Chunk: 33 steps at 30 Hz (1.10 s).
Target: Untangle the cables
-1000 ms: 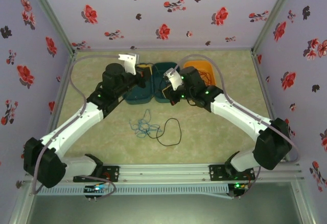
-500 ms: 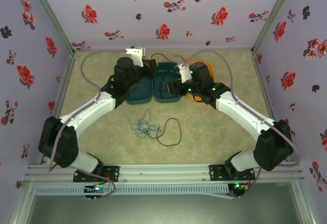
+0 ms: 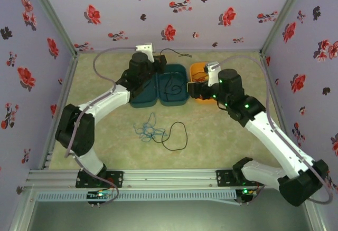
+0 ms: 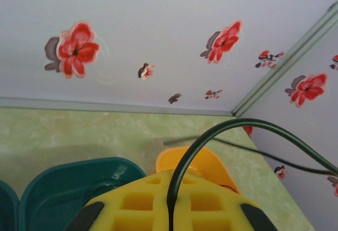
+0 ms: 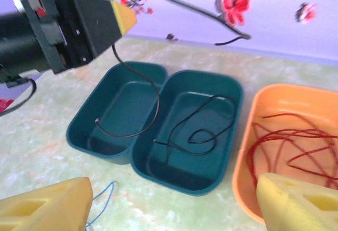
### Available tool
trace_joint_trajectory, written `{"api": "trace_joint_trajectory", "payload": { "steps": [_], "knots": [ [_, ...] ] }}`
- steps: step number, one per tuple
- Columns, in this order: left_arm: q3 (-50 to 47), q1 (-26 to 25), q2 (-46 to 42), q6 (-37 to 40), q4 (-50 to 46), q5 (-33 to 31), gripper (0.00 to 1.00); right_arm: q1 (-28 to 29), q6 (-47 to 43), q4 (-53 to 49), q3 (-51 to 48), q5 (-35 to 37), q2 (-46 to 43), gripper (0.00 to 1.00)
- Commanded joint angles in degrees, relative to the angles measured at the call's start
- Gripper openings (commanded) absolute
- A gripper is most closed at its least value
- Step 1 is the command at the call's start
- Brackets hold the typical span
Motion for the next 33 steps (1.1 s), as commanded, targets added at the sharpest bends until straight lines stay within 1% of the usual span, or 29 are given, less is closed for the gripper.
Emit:
{"api": "trace_joint_trajectory", "payload": {
  "steps": [1,6,13,22,26,29,30,33],
  "knots": [
    [2.20,0.00,2.24,-3.31,0.40,-3.45,0.01,-0.30,0.87,-2.81,-0.40,6.78,-3.03,0.84],
    [1.91,-0.59,4.30,-5.04,0.10,-4.54,0.01,-0.30,1.75,-3.85,-0.57,10.05,-5.13,0.88],
    [2.38,-1.32,6.14,-4.92,-2.09,-6.35,0.01,-0.30,2.66,-4.31,-1.50,12.01,-5.71,0.93],
    [5.15,-2.68,10.43,-5.24,-2.48,-6.74,0.01,-0.31,2.85,-4.58,-1.84,13.74,-6.62,0.94],
    [4.18,-2.97,10.22,-5.46,-0.51,-6.48,0.01,-0.30,2.83,-5.43,-1.79,14.42,-6.70,0.94],
    [3.47,-3.23,8.78,-3.42,-0.04,-6.15,0.01,-0.39,2.92,-5.73,-1.64,15.11,-6.71,0.99],
    [3.29,-3.24,8.19,-2.66,-0.12,-5.76,0.01,-0.44,2.71,-5.26,-1.62,14.91,-6.59,0.99],
    [2.88,-3.16,6.57,-0.33,-1.09,-3.63,0.01,-1.80,1.34,-6.21,0.76,10.58,-3.62,0.99]
  ]
}}
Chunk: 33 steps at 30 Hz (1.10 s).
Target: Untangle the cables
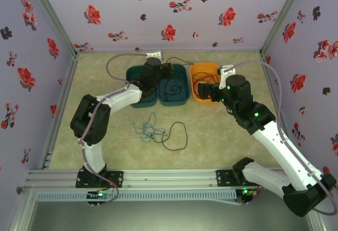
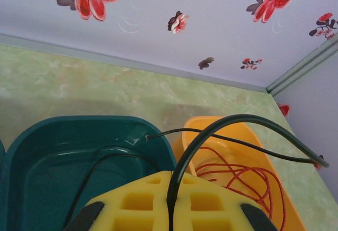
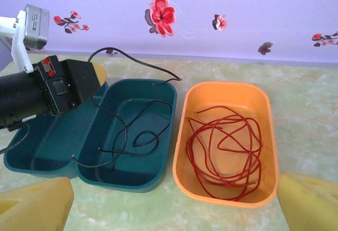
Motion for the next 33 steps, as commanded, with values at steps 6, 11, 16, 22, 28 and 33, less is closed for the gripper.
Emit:
{"api": "trace_joint_trajectory", "payload": {
  "steps": [6,11,16,22,28,33],
  "knots": [
    [-0.18,0.85,-6.26,8.15,-3.52,9.85,0.01,-4.52,-4.50,-2.29,8.82,-7.35,11.89,0.99],
    [0.27,2.58,-8.75,13.44,-8.46,17.22,0.01,-6.72,-10.63,-1.98,14.63,-12.72,18.72,0.94],
    [1.29,3.26,-10.13,21.97,-14.27,22.34,0.01,-7.03,-16.28,-5.75,22.60,-17.95,25.72,0.83],
    [1.73,3.70,-11.31,26.85,-16.88,25.57,0.01,-7.02,-20.40,-11.64,30.67,-25.54,32.02,0.71],
    [1.62,4.27,-12.10,27.32,-16.88,26.93,0.02,-7.03,-22.39,-15.83,33.27,-30.52,34.82,0.61],
    [1.69,4.28,-12.25,27.31,-16.88,27.89,0.02,-6.81,-22.41,-17.72,33.80,-32.50,37.20,0.56]
  ]
}}
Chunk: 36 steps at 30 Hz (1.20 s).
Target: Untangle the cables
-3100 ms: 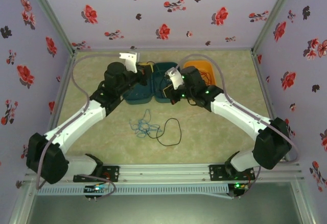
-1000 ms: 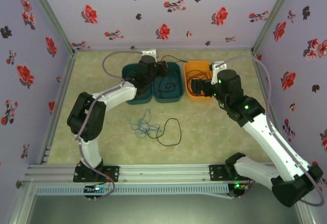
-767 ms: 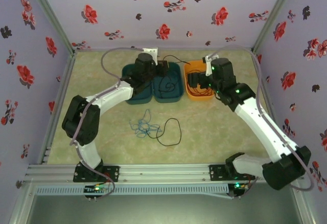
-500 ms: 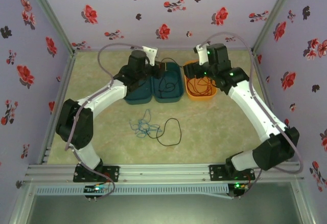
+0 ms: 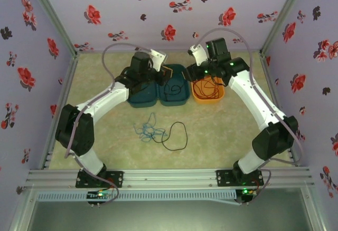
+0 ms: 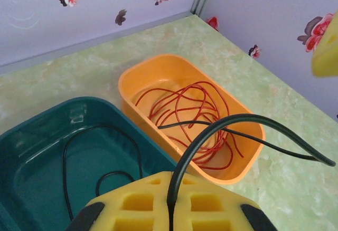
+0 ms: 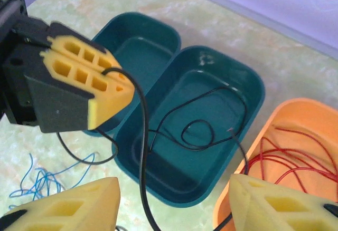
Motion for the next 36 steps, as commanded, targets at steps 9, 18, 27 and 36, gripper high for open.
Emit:
{"api": "trace_joint_trajectory", "payload": {
  "steps": [9,18,27,36],
  "knots": [
    [1.69,0.50,-2.09,1.51,-0.75,3.70,0.02,0.43,-0.34,-3.08,4.14,-5.35,6.52,0.41],
    [0.58,1.45,-2.21,-1.76,0.67,3.63,0.25,0.36,8.24,-1.93,7.23,-3.87,8.08,0.00],
    [-10.83,5.18,-15.27,-11.15,12.21,0.05,1.00,0.29,16.93,-5.58,10.17,4.18,7.98,0.00],
    [-16.00,5.51,-28.72,-7.83,1.55,-15.58,1.00,0.34,26.04,-2.46,11.48,2.87,12.09,0.00]
  ]
}}
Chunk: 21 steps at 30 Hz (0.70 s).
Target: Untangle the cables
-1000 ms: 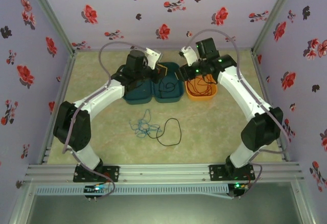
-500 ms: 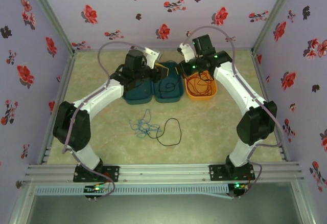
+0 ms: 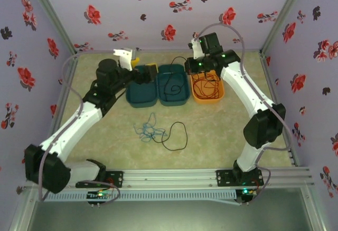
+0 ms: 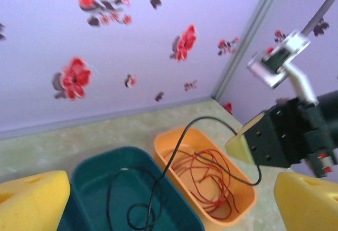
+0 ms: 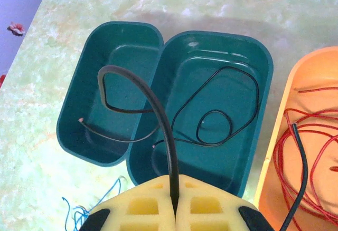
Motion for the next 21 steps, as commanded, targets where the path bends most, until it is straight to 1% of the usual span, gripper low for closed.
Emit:
{"api": "trace_joint_trajectory", "payload": {
  "steps": [1,6,13,19,21],
  "knots": [
    [-1.62,0.21,-2.45,1.12,-5.59,-7.66,1.00,0.26,5.23,0.43,2.76,1.42,2.48,0.00],
    [-3.76,0.22,-3.81,0.80,-6.72,-8.34,1.00,0.51,6.80,-0.50,2.79,3.56,2.62,0.00],
    [-4.85,0.17,-2.61,0.25,-5.54,-8.14,1.00,2.29,8.81,0.96,1.76,3.27,1.87,0.00],
    [-2.87,0.24,2.28,2.76,-7.38,-10.47,1.00,2.98,10.21,2.89,1.98,0.84,1.30,0.00],
    [-2.44,0.37,4.54,3.05,-8.27,-11.86,0.96,3.14,10.57,2.45,2.24,1.01,1.01,0.00]
  ]
}}
